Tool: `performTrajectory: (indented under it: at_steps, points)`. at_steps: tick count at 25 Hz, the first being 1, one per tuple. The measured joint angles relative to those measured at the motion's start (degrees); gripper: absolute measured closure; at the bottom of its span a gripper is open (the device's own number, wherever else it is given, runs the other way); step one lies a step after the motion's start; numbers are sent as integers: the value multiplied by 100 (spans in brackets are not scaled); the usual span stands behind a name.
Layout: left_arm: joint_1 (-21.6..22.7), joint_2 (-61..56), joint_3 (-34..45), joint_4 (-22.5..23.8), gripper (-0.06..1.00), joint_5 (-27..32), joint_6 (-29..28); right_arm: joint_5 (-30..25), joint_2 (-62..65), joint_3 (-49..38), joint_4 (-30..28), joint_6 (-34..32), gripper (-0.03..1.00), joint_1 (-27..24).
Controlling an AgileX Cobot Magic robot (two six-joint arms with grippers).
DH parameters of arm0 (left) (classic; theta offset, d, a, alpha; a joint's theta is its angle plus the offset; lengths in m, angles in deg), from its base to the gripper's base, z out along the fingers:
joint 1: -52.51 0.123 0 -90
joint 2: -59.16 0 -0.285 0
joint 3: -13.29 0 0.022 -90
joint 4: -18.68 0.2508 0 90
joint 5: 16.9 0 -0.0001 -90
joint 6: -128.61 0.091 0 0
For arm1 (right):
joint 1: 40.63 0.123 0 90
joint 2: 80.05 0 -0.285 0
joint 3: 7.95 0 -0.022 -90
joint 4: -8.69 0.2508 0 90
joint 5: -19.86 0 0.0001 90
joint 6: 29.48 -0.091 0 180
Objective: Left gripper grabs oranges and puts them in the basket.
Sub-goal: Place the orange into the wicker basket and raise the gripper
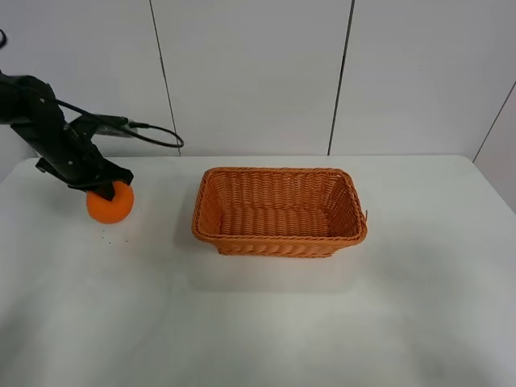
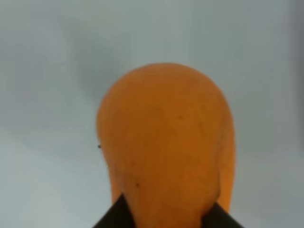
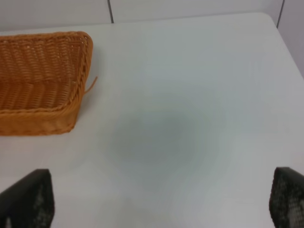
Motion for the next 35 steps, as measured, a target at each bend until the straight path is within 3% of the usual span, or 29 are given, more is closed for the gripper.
performTrajectory:
  at_steps: [7, 14, 24, 30, 35]
  points:
    - [-79, -1147, 0, -561, 73, 554, 147, 0, 0, 0, 0, 0, 27, 0]
    - [-1082, -1365, -374, -781, 73, 736, 253, 0, 0, 0, 0, 0, 27, 0]
    - [-2631, 337, -2426, -796, 73, 1239, -77, 0, 0, 0, 0, 0, 27, 0]
    - [-3146, 1460, -3507, -807, 73, 1419, -157, 0, 0, 0, 0, 0, 27, 0]
    - [-3319, 2158, -4107, -818, 73, 1493, -164, 0, 0, 0, 0, 0, 27, 0]
